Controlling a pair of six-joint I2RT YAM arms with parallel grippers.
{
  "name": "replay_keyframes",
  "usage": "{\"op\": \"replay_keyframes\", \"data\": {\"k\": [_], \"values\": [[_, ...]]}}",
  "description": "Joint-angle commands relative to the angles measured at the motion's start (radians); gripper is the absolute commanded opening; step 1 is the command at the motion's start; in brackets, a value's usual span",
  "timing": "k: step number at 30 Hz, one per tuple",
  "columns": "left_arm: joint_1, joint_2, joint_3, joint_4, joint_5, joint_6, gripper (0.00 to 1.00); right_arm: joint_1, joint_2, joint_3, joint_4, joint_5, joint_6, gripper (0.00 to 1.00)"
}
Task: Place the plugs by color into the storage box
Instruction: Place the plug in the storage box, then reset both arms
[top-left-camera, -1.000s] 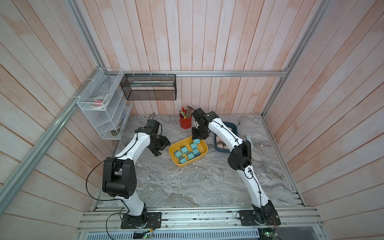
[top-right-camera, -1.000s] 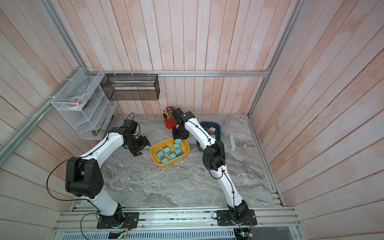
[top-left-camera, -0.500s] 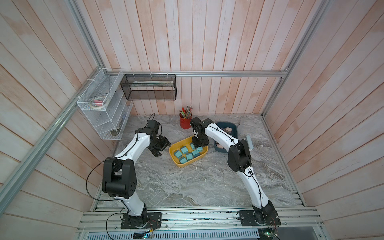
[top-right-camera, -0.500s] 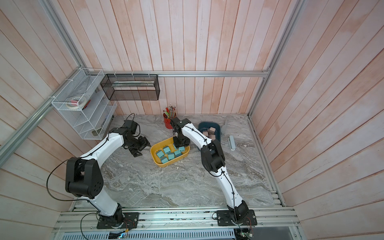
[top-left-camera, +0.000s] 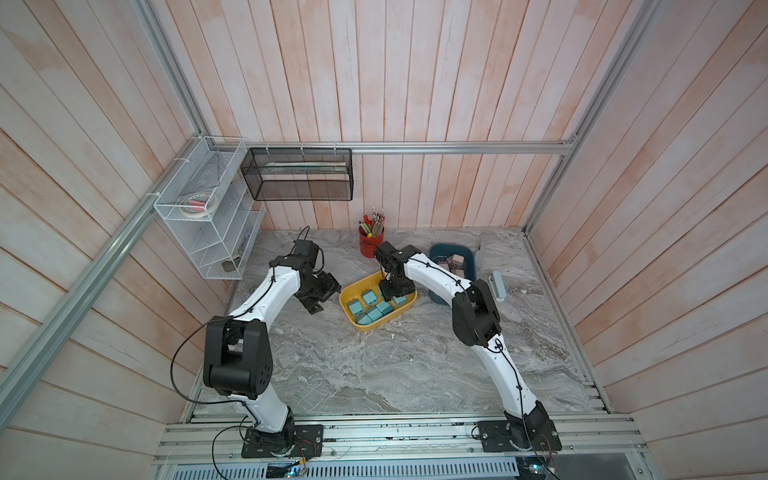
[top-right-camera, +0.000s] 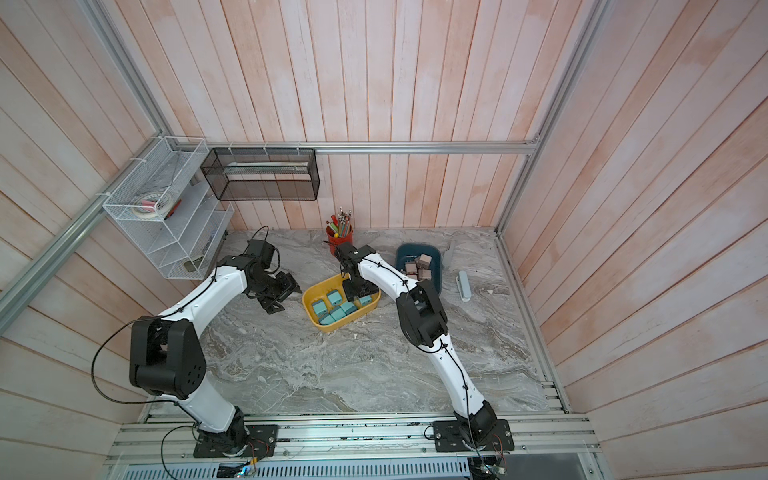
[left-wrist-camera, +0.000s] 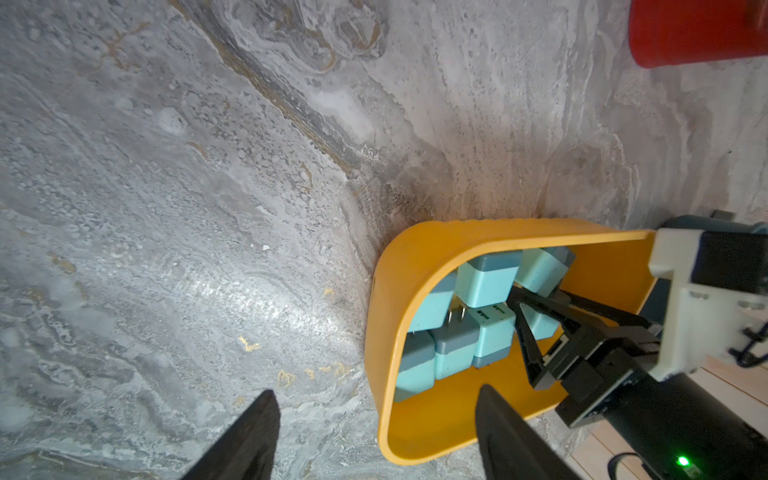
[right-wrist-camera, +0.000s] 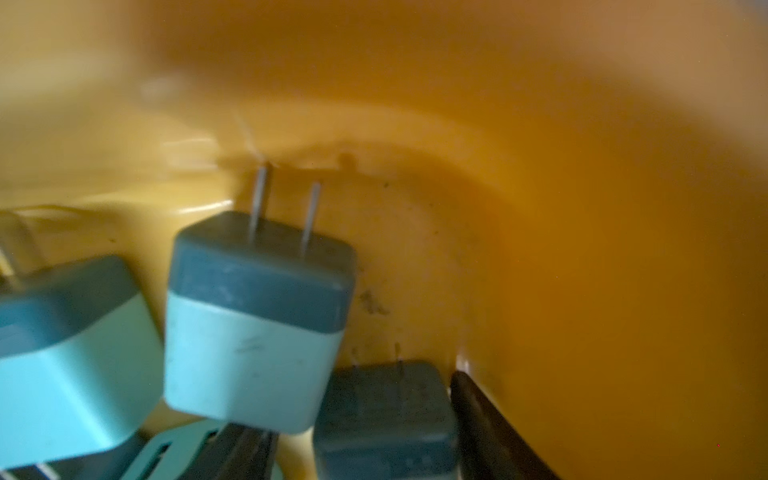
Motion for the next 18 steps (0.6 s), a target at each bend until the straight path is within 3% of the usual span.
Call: {"op": "replay_keyframes", "data": {"k": [1, 6, 9, 13, 15, 16, 18], "values": [[0.006, -0.043, -0.014, 0.020, -0.003, 0.000, 0.76, 0.015, -0.089, -0.009, 0.032, -0.026, -0.001, 0.75], [0.005, -0.095, -0.017, 0.078, -0.033, -0.009, 0.76, 0.006, -0.273, -0.021, 0.034, 0.028, 0.027, 0.83], [0.006, -0.113, -0.010, 0.099, -0.045, -0.002, 0.76, -0.025, -0.405, -0.153, 0.065, 0.047, 0.034, 0.87], [0.007, -0.177, -0.024, 0.149, -0.128, 0.082, 0.74, -0.126, -0.693, -0.578, 0.288, 0.028, 0.064, 0.89], [0.027, -0.213, -0.049, 0.168, -0.179, 0.115, 0.79, -0.219, -0.847, -0.797, 0.411, -0.002, 0.126, 0.90], [0.042, -0.226, -0.054, 0.167, -0.198, 0.124, 0.91, -0.271, -0.923, -0.911, 0.474, -0.014, 0.149, 0.90], [0.073, -0.240, -0.056, 0.153, -0.211, 0.151, 1.00, -0.375, -1.053, -1.079, 0.559, -0.024, 0.169, 0.91]]}}
